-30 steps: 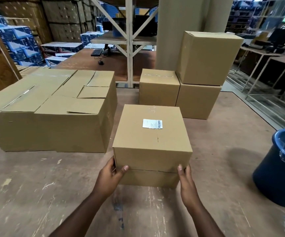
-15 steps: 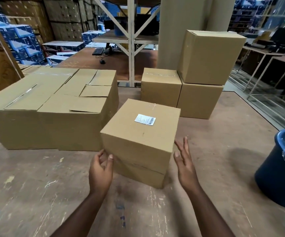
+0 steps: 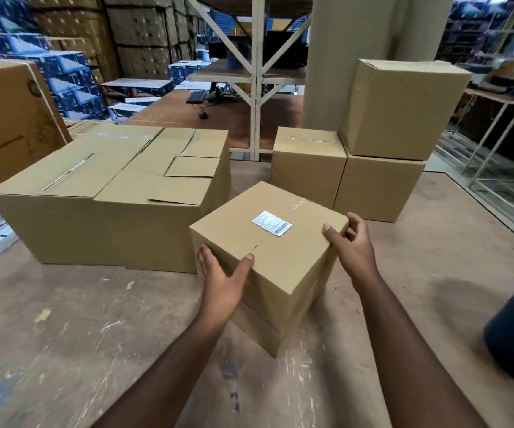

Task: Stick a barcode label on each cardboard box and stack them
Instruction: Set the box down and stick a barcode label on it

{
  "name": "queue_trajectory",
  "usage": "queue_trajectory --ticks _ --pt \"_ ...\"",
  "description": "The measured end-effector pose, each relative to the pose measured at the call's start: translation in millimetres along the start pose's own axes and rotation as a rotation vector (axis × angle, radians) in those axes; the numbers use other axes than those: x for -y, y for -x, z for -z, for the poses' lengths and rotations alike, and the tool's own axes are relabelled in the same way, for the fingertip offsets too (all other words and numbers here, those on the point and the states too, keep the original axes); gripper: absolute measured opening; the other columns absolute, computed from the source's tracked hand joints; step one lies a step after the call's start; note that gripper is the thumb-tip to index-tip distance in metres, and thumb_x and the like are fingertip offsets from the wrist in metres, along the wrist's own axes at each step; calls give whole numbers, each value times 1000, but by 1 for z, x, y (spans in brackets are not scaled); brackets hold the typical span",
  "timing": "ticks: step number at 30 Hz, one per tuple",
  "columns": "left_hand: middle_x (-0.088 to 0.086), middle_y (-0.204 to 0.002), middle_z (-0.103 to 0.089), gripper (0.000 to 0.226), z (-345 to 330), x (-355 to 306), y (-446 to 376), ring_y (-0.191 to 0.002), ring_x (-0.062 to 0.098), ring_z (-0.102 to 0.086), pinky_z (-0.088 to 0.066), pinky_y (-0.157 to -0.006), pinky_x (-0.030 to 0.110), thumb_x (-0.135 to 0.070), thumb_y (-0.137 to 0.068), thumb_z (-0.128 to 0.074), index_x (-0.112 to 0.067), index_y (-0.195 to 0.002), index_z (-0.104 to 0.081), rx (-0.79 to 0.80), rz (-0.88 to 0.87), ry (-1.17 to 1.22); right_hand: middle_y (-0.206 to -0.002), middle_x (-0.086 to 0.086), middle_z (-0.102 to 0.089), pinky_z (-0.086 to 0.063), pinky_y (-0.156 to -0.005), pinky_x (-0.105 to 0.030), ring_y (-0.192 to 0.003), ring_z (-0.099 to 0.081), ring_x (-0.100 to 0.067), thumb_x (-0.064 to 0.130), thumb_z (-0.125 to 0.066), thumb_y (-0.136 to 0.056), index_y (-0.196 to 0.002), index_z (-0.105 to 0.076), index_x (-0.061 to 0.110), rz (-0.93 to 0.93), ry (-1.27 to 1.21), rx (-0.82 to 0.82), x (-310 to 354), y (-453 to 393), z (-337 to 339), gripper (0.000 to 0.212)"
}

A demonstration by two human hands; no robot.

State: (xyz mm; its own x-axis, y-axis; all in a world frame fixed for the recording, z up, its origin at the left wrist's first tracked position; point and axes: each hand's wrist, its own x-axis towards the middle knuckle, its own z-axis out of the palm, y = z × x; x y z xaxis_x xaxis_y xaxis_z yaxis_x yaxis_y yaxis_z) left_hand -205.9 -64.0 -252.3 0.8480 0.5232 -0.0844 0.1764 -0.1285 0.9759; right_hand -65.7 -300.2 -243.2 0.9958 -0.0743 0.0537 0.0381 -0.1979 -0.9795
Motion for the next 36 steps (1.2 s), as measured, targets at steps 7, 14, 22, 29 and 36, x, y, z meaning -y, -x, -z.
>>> queue_trajectory --ticks 7,14,22,29,36 --pt "-10 -121 -72 55 11 -22 -20 -113 12 -68 -50 -105 39 -58 -88 -59 -28 -133 -57 85 90 251 -110 7 -66 -58 -84 -40 -98 -65 -16 44 -69 -96 -102 -65 30 176 78 -387 -13 76 13 16" --pt "2 -108 -77 27 1 -61 -24 -95 20 -75 -61 -84 41 -17 -95 -68 -19 -121 -62 207 77 249 -92 -4 -61 -50 -79 -29 -87 -61 -9 13 -71 -96 -71 -61 13 287 15 -533 -2 116 25 27" --pt "13 -88 -76 12 8 -75 -28 -64 20 -73 -56 -51 30 -4 -102 -55 -6 -111 -62 342 199 186 -94 2 -57 -45 -75 -20 -83 -58 -14 13 -74 -94 -71 -61 18 268 -98 -498 13 128 24 27" --pt "-5 -135 -66 38 19 -57 0 -118 14 -66 -53 -101 39 -18 -100 -63 -29 -135 -52 458 9 5 -74 4 -60 -44 -65 -33 -66 -54 -16 38 -76 -91 -77 -66 27 115 205 -319 21 136 50 20" --pt "-16 -167 -22 51 -4 -66 -20 -153 4 -20 -22 -125 41 -30 -99 -61 -25 -149 -49 376 -579 -504 -105 20 -67 -39 -83 -28 -105 -56 -9 37 -70 -94 -98 -73 32 406 601 11 69 100 25 6"
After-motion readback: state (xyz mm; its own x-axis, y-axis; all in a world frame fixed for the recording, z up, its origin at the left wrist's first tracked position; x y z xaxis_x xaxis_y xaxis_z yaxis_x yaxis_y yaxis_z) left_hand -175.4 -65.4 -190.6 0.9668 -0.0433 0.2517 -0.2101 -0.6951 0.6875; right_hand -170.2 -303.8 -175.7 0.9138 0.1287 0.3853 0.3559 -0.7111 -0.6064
